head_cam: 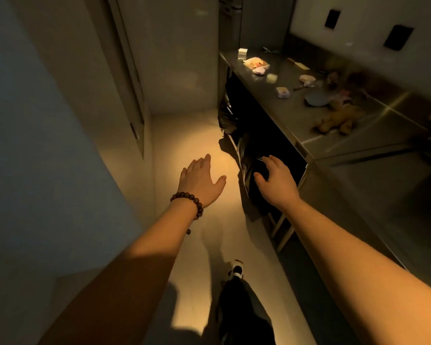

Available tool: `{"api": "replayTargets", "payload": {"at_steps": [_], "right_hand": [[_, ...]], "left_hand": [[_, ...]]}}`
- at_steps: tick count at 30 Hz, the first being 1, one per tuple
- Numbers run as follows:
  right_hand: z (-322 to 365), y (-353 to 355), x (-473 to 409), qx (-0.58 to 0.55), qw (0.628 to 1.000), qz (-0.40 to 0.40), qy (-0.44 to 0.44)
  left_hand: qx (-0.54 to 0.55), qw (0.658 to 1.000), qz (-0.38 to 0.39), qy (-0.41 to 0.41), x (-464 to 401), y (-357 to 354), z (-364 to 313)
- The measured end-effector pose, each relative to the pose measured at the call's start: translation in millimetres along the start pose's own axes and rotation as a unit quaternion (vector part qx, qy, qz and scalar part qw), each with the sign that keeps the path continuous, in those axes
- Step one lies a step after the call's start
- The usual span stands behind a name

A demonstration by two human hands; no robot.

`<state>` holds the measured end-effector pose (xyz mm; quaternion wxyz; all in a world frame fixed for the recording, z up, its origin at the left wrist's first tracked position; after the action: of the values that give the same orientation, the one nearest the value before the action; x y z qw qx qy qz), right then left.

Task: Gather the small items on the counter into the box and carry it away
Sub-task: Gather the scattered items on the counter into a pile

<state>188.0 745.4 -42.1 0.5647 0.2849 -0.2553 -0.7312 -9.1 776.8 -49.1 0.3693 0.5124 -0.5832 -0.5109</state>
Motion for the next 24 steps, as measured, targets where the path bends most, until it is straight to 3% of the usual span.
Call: {"api": "replayTargets", "payload": {"at_steps": [12,24], "right_hand": [[-25,-14,-327,-0.028,0.999,-0.013,-0.020],[-73,11,-512,-0.030,0.992,-0.103,-0.060]], "left_hand": [[0.018,0.997,-0.055,-0.049,-356,18,-12],[0.033,0.987,-0.026,-0.153,-568,-22,-57]]}}
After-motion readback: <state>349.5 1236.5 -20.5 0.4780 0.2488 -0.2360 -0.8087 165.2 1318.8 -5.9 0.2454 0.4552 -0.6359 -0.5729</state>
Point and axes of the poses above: each hand's wrist, its own x-axis away from the middle knuckle, its own y-axis out of the back of the hand, z = x × y, the point moved 9 cm from there along -x, towards the middle knuckle, and after that the axes turned 13 degrees about -x, right-handed, at the moved point
